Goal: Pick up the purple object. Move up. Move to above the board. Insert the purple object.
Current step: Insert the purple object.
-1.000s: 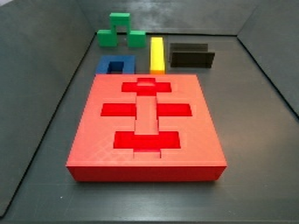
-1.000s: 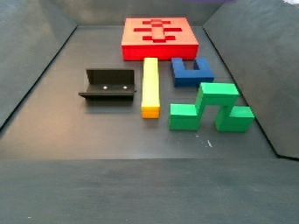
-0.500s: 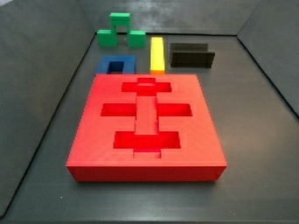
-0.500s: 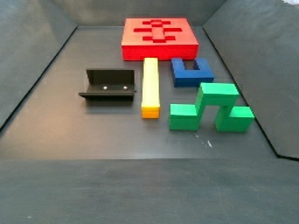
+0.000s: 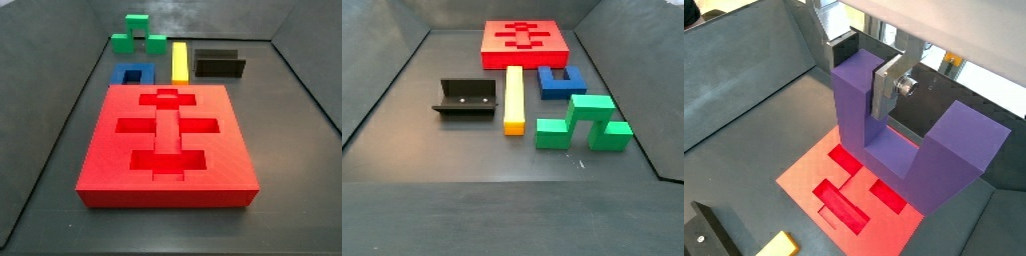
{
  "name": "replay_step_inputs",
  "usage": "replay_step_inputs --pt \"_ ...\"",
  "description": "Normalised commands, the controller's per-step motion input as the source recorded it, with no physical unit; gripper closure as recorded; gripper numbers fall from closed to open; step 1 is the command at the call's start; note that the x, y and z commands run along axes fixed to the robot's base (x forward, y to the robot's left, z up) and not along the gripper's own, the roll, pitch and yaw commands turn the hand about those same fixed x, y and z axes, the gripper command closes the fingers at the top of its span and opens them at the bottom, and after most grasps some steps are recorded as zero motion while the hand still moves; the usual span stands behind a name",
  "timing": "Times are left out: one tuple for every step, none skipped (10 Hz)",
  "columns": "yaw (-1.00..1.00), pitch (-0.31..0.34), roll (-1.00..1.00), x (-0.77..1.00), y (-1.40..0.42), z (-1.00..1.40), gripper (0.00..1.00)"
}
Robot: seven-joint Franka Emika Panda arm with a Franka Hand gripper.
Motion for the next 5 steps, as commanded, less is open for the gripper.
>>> replay_step_inputs --pt "0.01 -0.043 0.10 0.31 -0.38 -0.89 1.00" --pt "0.05 -0.076 0.12 0.36 -0.62 -0.96 1.00" --pt "0.07 -0.081 0.12 0.39 -0.70 -0.95 1.00" --pt "0.07 -0.060 0.13 0.45 -0.71 -0.95 1.00" --pt "0.10 -0.004 0.16 0.34 -0.67 -0.94 1.00"
